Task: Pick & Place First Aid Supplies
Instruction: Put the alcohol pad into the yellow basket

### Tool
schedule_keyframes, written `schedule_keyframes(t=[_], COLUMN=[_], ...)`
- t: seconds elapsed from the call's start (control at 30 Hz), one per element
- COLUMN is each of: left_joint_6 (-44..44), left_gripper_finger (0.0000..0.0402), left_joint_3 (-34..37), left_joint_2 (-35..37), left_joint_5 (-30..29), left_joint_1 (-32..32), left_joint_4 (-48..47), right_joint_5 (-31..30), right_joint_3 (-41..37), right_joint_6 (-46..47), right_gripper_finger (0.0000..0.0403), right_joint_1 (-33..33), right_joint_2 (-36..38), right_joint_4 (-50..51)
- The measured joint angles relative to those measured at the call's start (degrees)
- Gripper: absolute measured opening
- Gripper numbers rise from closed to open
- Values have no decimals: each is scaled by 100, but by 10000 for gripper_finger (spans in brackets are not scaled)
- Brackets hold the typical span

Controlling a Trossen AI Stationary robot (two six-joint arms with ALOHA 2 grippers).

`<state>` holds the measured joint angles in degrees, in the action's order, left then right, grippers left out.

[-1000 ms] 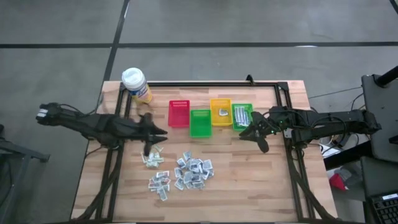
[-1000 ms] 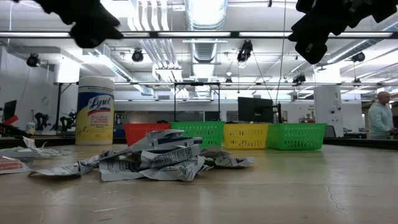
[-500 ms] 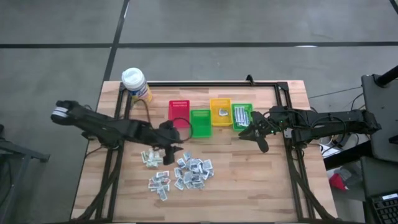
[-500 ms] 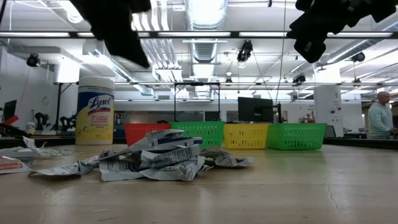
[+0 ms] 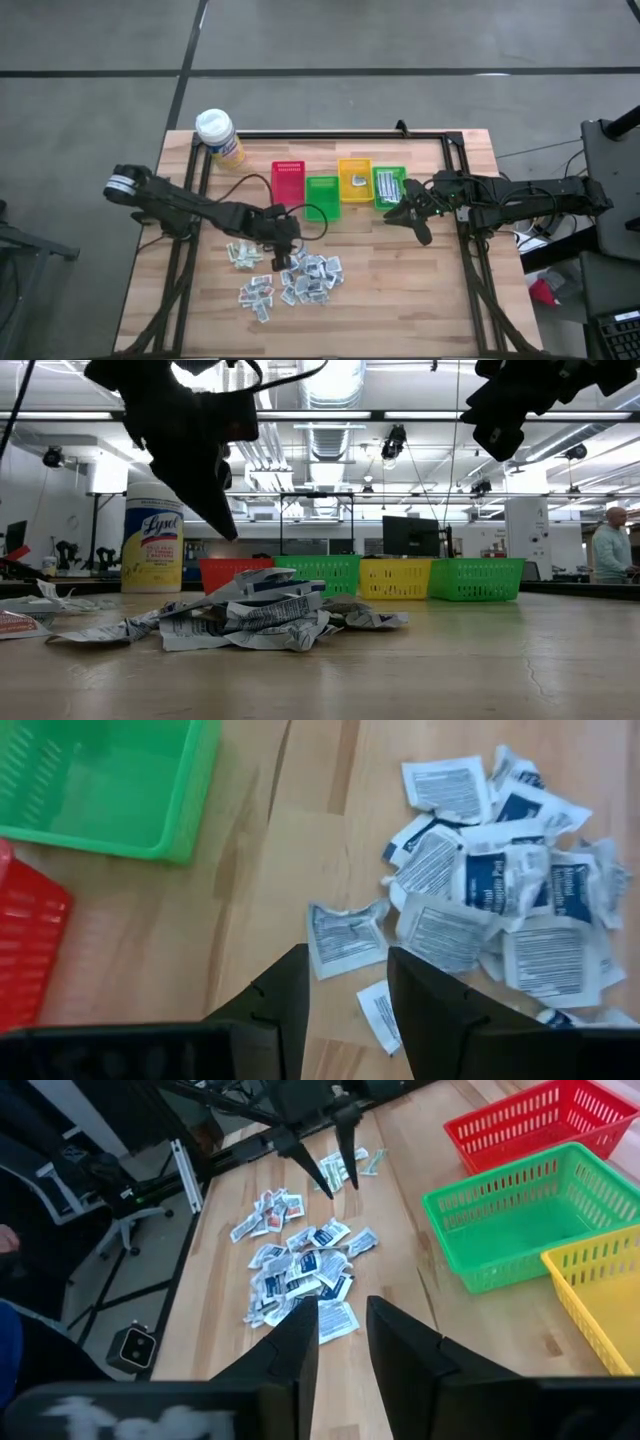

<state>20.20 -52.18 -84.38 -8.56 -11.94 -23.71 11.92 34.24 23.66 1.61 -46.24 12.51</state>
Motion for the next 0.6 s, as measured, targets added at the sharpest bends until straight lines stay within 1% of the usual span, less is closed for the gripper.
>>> schedule_keyframes(t=[0.13,0.23,0.33,0.5,0.6], left_joint_6=[182,360,402,654,692], left_gripper_finger=[131,132,137,158,174], left_joint_3=[-2,-2,-2,-2,0], left_joint_2=[-236,-339,-439,-534,-576], left_joint_5=[-3,0,48,324,350], left_joint_1=[60,134,224,392,437], left_joint_4=[161,365,377,421,471], right_joint_5=[0,0,2,5,7], right_joint_3=[0,0,0,0,0], right_joint_6=[-1,-2,-2,-4,-4], right_gripper_finger=[88,83,77,70,68], right_joint_1=[0,0,0,0,0], right_joint_2=[0,-2,-2,-2,-2], right_joint_4=[-1,-3,-22,-122,-122])
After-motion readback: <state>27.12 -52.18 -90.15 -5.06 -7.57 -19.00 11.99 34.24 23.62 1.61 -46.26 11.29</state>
